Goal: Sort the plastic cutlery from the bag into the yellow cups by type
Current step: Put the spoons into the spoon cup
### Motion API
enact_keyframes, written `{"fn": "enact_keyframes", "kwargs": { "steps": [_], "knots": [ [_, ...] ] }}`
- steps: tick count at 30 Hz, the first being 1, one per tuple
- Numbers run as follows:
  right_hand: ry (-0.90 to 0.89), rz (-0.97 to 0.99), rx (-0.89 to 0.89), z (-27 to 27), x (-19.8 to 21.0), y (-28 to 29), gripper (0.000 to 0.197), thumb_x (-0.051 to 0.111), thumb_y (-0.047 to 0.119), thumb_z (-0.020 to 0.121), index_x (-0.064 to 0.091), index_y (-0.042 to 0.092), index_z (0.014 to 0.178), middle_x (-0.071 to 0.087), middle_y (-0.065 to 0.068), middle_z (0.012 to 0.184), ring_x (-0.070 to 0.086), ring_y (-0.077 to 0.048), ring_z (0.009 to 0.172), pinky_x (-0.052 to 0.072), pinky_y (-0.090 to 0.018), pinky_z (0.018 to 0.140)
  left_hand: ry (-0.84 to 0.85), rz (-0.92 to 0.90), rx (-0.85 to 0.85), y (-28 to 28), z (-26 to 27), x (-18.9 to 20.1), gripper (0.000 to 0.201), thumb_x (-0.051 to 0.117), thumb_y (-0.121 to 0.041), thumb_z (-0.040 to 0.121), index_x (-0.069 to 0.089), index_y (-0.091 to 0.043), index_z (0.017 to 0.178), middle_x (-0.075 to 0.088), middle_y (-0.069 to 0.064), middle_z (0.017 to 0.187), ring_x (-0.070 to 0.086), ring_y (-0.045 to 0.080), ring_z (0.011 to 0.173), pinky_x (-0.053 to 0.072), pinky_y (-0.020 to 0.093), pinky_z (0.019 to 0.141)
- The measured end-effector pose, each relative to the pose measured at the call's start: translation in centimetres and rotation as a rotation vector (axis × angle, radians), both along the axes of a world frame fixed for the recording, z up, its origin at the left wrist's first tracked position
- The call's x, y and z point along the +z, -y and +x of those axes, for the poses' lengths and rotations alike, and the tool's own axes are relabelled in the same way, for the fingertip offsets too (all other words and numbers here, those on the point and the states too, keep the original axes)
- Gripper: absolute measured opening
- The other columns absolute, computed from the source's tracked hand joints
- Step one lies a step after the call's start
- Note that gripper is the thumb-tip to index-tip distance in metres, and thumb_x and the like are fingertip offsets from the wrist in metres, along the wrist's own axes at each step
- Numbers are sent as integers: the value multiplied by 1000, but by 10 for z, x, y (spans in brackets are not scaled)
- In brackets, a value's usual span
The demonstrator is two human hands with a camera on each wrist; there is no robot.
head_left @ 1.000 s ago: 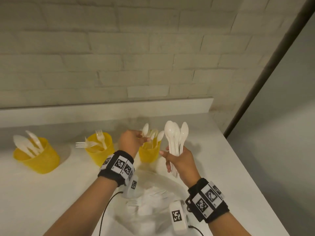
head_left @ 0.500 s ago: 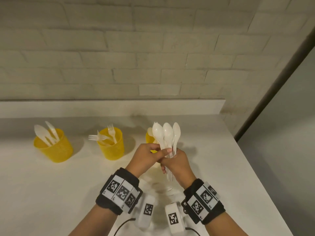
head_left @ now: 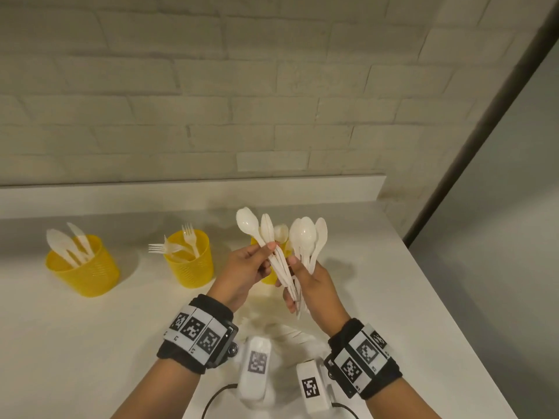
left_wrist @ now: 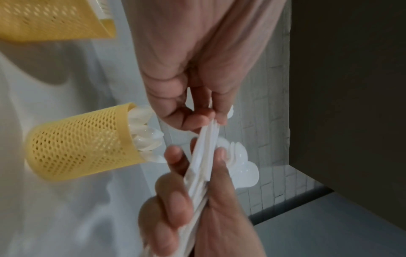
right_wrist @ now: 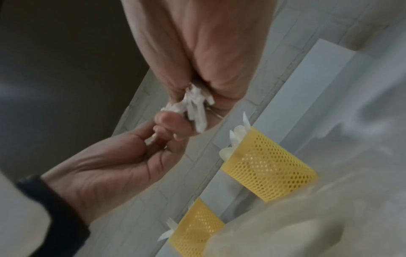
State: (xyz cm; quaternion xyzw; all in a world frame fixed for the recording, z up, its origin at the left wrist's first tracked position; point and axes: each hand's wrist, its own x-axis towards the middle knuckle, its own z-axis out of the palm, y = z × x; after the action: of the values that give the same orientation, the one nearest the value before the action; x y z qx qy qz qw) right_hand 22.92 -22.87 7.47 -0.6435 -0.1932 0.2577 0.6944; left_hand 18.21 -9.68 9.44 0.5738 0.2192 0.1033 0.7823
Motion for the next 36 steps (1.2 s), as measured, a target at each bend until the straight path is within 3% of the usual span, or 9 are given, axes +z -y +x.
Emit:
{"fn": "enact_keyframes", "kwargs": {
  "steps": [7, 11, 14, 16, 20, 22, 25, 32, 36],
  "knots": [
    [-36, -119, -196, 10, -14, 15, 27, 53, 25, 93, 57, -1, 91, 46, -2, 53, 35, -11, 34, 30, -20, 35, 79, 341, 236, -31, 24, 7, 17, 58, -19, 88, 68, -13, 76, 55, 10, 68, 46, 14, 61, 45, 25, 66],
    [-112, -93, -221, 10, -13, 19, 23, 58, 31, 89, 50, 15, 75, 36, 10, 47, 28, -7, 38, 25, -19, 37, -30, 585, 251, -38, 45, -4, 27, 61, -20, 86, 60, -16, 59, 53, 7, 58, 45, 19, 58, 37, 28, 64],
    [-169, -56, -209, 12, -11, 21, 23, 53, 29, 93, 46, 17, 74, 35, 7, 51, 27, -8, 40, 22, -21, 39, -190, 668, 77, -33, 51, -13, 14, 68, -17, 80, 71, -7, 89, 63, 8, 78, 53, 21, 73, 38, 24, 66],
    [-202, -48, -189, 15, -12, 22, 16, 49, 21, 93, 46, 16, 78, 34, 5, 53, 27, -9, 41, 23, -22, 40, -237, 679, 16, -32, 50, -16, 39, 74, -11, 74, 65, -5, 112, 65, 6, 98, 56, 21, 85, 39, 24, 77],
    [-235, 14, -104, 20, -13, 22, 9, 39, 12, 92, 46, 14, 86, 39, 0, 59, 39, -14, 45, 35, -26, 47, -245, 709, 14, -37, 40, -14, 62, 77, -4, 68, 54, -5, 125, 65, 9, 108, 58, 19, 83, 39, 26, 80],
    [-93, -68, -61, 19, -9, 23, 14, 36, 16, 95, 44, 11, 85, 46, -3, 65, 49, -14, 56, 43, -24, 62, -263, 718, 20, -42, 33, -16, 66, 78, -4, 67, 51, -5, 128, 67, 12, 107, 59, 18, 80, 40, 25, 79],
    [212, -302, -62, 20, -8, 23, 29, 31, 24, 100, 49, 10, 81, 54, -2, 79, 49, -13, 79, 37, -22, 78, -261, 778, 61, -51, 20, -18, 64, 79, -10, 68, 53, -7, 127, 68, 16, 103, 57, 17, 75, 41, 25, 77],
    [522, -582, 24, 23, 2, 13, 29, 38, 27, 98, 41, 5, 116, 42, 0, 99, 52, -12, 76, 45, -27, 74, -239, 744, 158, -68, -25, -20, 41, 71, -15, 78, 62, -10, 117, 59, 7, 68, 55, 20, 66, 41, 14, 57],
    [786, -683, 29, 17, 19, 8, 15, 43, 17, 97, 44, 9, 109, 47, -3, 96, 47, -14, 65, 35, -15, 54, -206, 710, 198, -67, -83, -25, 28, 69, -11, 79, 68, -16, 107, 62, 6, 57, 58, 5, 54, 38, 2, 55]
  ]
}}
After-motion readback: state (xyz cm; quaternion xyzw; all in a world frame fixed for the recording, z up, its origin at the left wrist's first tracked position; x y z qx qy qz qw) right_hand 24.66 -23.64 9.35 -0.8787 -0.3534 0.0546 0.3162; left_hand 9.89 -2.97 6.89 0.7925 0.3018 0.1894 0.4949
